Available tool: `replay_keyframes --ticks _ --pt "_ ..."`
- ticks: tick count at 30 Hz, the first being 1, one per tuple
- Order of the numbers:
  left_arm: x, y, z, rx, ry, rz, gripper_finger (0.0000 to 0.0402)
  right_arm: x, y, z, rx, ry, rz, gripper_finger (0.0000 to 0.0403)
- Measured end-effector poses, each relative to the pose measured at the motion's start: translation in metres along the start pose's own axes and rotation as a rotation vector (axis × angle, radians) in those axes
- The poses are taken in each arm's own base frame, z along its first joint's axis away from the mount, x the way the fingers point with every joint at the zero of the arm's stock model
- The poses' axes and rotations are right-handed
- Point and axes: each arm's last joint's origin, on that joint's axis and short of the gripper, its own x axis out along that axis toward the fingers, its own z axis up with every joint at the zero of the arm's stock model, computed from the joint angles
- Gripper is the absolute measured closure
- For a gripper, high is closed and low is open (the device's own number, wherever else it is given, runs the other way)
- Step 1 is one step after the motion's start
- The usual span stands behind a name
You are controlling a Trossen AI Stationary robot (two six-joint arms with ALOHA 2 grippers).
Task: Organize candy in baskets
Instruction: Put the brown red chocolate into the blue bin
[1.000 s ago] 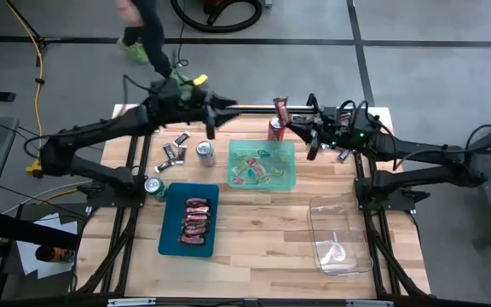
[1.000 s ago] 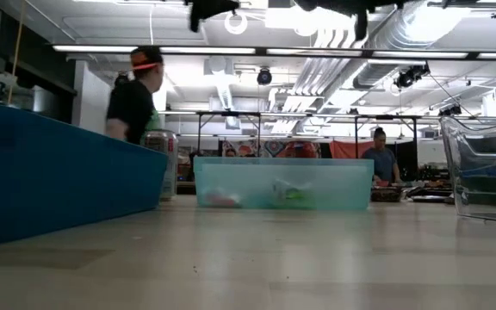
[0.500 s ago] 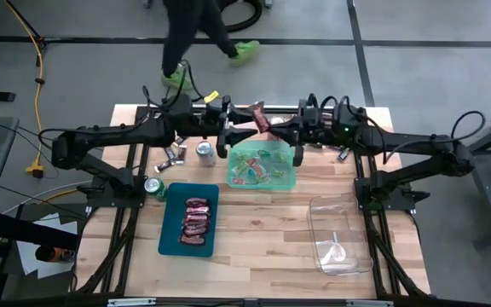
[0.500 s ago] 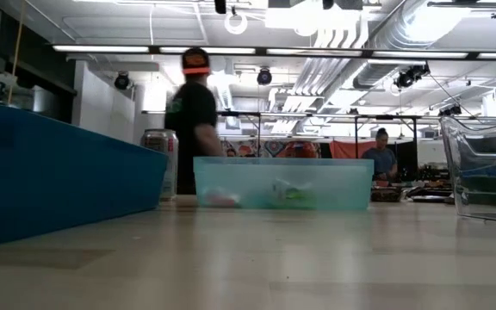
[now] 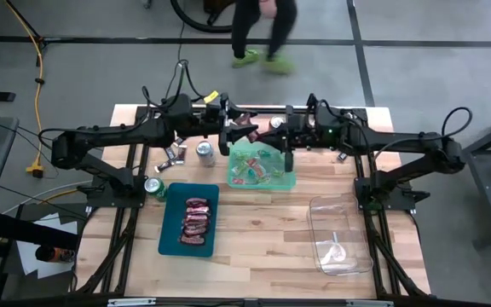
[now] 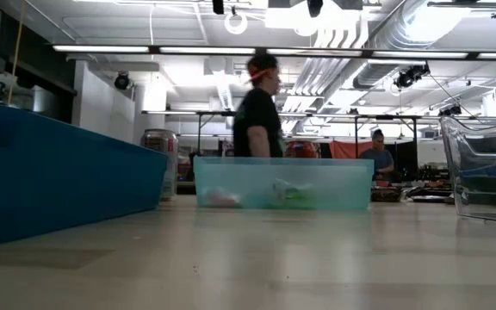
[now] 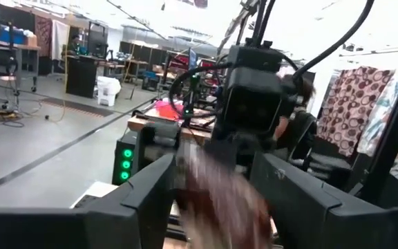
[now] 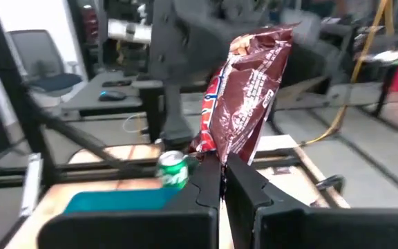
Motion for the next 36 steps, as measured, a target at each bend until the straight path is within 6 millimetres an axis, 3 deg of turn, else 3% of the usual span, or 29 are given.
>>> replay_keyframes --ticks 5,13,16,21,24,28,32,36 --pt "0.000 0.003 0.000 0.001 0.002 0.011 0.0223 -0.010 -0.002 0.009 -0.039 -0.038 -0.099 0.0403" --pt "0.000 0.003 0.000 0.010 0.002 0.011 0.0243 -0.011 -0.002 0.007 -0.038 -0.010 -0.103 0.0403" --pt "-0.001 0.003 0.001 0.004 0.000 0.011 0.0278 -0.011 -0.002 0.007 -0.026 -0.012 -0.105 0.0403" --pt "-0.001 0.005 0.000 0.003 0.006 0.016 0.0378 -0.011 -0.003 0.007 -0.012 -0.012 -0.133 0.0391" --pt "-0.002 0.011 -0.001 0.000 0.029 0.023 0.0382 -0.014 -0.003 0.007 -0.010 -0.004 -0.167 0.0358" --pt "-0.011 0.020 0.001 0.018 0.090 0.071 0.0384 -0.029 -0.005 0.014 -0.016 -0.008 -0.292 0.0285" --pt "-0.034 0.027 0.009 0.036 0.188 0.136 0.0394 -0.052 -0.008 0.022 -0.065 0.006 -0.470 0.0206" --pt "-0.063 0.022 0.007 -0.004 0.381 0.218 0.0394 -0.072 -0.009 0.028 -0.057 0.001 -0.556 0.0153"
